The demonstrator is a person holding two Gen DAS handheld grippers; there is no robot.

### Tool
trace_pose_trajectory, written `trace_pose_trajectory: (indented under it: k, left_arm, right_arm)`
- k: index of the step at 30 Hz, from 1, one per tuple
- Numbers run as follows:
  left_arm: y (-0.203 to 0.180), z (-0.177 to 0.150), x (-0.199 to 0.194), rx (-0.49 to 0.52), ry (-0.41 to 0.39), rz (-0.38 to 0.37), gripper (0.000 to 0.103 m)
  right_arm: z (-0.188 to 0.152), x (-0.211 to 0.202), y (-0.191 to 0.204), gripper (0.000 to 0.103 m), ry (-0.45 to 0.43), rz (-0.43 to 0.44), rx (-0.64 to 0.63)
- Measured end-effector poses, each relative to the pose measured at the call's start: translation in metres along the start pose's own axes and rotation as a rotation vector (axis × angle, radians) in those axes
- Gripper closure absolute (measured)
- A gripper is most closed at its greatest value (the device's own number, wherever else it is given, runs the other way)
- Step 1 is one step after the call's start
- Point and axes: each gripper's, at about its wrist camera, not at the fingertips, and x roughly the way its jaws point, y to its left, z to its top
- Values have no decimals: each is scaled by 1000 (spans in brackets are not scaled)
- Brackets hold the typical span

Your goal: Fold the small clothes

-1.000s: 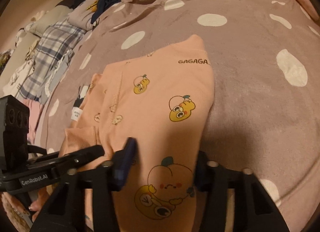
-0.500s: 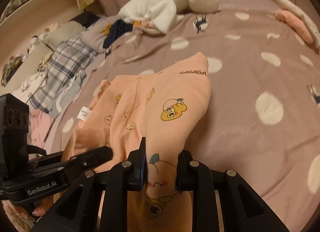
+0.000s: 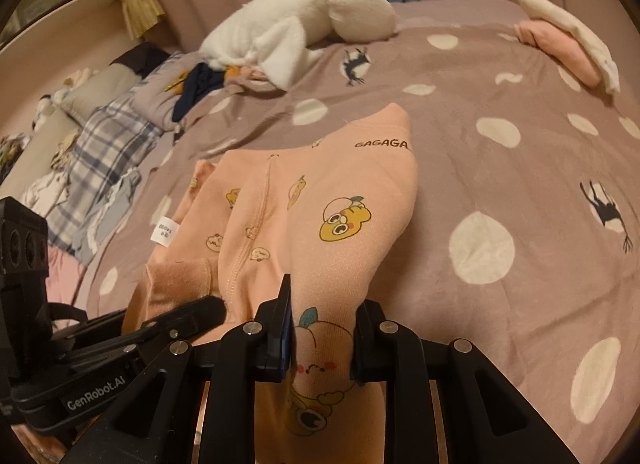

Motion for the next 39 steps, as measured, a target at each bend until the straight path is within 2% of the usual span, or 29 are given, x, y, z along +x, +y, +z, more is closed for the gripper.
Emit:
trace_pose_trajectory:
  k: [8, 15, 21, 24, 26, 27, 28, 29, 33, 35, 39]
  left_arm:
    - [7, -5, 36, -17, 76, 58, 83]
    - [15, -10, 45, -45, 93, 82, 81]
    - [13, -11, 48, -28, 105, 119, 67]
    - [14, -12, 41, -23, 104, 140, 55]
    - [15, -13, 31, -11, 85, 149, 48]
    - [15, -13, 24, -8, 70, 148, 39]
    - [15, -13, 18, -7, 54, 143, 30]
    - [15, -13, 12, -6, 37, 139, 26]
    - [14, -11, -21, 22, -52, 161, 5]
    - [14, -10, -38, 32, -96, 178, 0]
    - [13, -12, -65, 31, -147, 160, 0]
  right_arm:
    - [-9, 30, -14, 79, 83, -16, 33]
    - [-14, 39, -25, 79, 117, -18, 64]
    - [-15, 41, -28, 77, 130, -48, 73]
    - [-15, 36, -26, 69, 126, -82, 73]
    - [-14, 30, -25, 56, 114, -120, 64]
    - [-13, 25, -24, 51, 99, -142, 57]
    - [-12, 20, -23, 40, 83, -154, 53]
    - [-12, 13, -22, 32, 63, -160, 50]
    - [-9, -16, -19, 19, -7, -168, 38]
    - [-7, -25, -14, 11, -37, -175, 26]
    - [-5, -50, -2, 1, -108, -202, -5]
